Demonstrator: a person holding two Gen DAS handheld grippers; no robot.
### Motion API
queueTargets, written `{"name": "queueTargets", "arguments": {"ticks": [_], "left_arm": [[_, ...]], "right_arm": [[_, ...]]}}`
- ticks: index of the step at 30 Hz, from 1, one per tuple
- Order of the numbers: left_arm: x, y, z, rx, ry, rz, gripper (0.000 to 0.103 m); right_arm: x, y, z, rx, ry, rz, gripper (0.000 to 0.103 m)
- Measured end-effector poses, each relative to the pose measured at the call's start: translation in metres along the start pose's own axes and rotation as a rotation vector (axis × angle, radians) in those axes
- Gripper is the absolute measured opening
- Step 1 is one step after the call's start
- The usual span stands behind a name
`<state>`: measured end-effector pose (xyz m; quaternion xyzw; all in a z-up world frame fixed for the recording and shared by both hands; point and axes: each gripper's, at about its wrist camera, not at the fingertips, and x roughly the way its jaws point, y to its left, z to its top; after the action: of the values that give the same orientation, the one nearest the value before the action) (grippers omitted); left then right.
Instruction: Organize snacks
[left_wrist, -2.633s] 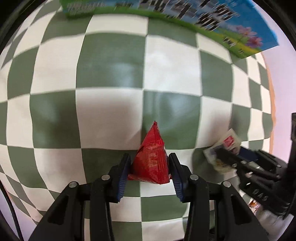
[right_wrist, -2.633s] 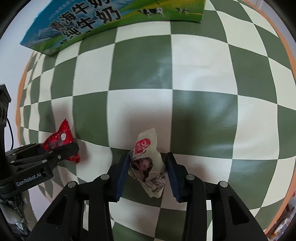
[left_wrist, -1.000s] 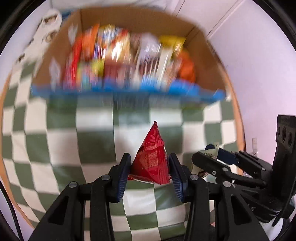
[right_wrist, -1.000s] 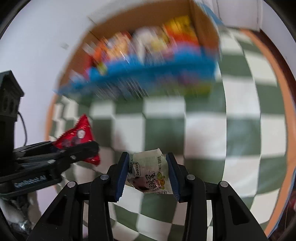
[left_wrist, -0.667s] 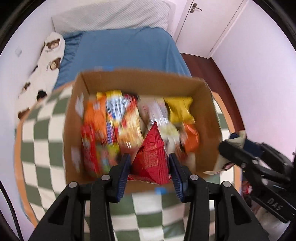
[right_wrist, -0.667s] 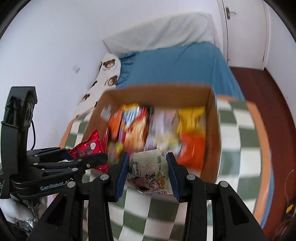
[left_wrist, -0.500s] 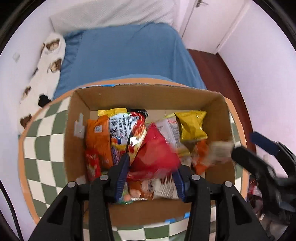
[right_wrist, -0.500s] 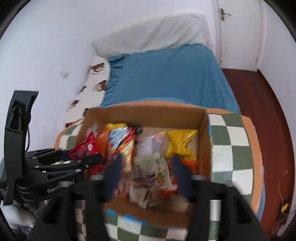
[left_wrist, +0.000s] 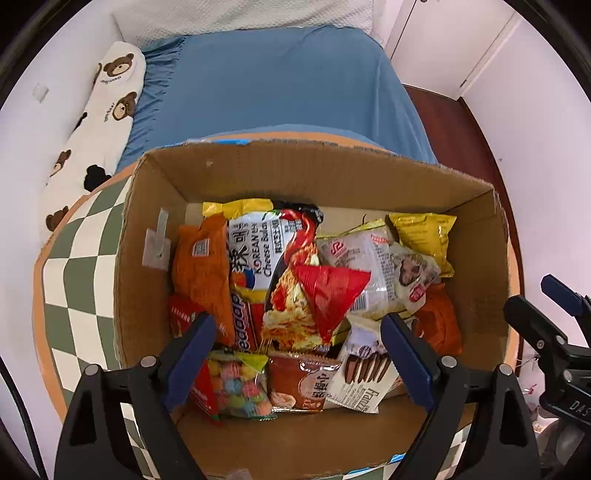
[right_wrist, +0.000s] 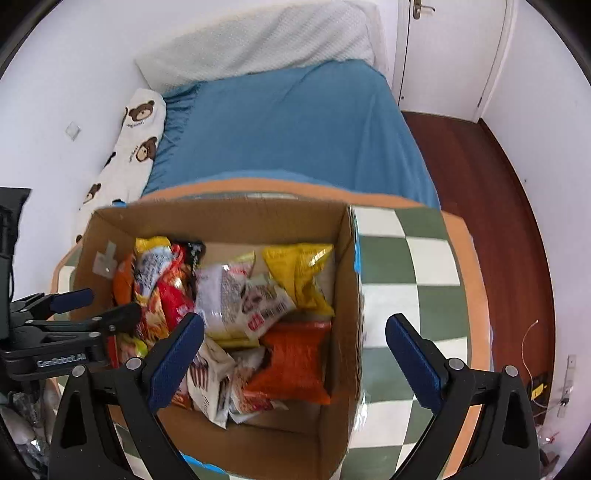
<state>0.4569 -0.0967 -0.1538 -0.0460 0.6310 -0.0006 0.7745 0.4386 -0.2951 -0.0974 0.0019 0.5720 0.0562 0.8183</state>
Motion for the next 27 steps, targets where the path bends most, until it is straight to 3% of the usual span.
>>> {"name": "queueTargets", "arguments": {"ticks": [13,22,27], "left_arm": [[-0.027,-0.005,-0.041,-0.007,-0.091,0.034,0.091],[-0.084,-0.011,-0.102,-0.008,-0.262,0.077,0.091],[-0.119,-0.017,-0.145,-0.013,-0.339,0.055,0.091]], "right_arm": [[-0.005,0.003,-0.042,-0.008,-0.011,-0.016,0.101],[-0.062,0.008,-0.093,-0.032,-0.13,-0.024,0.101],[-0.102,0.01,-0.129,-0.042,-0.191,-0.005,0.101]]}}
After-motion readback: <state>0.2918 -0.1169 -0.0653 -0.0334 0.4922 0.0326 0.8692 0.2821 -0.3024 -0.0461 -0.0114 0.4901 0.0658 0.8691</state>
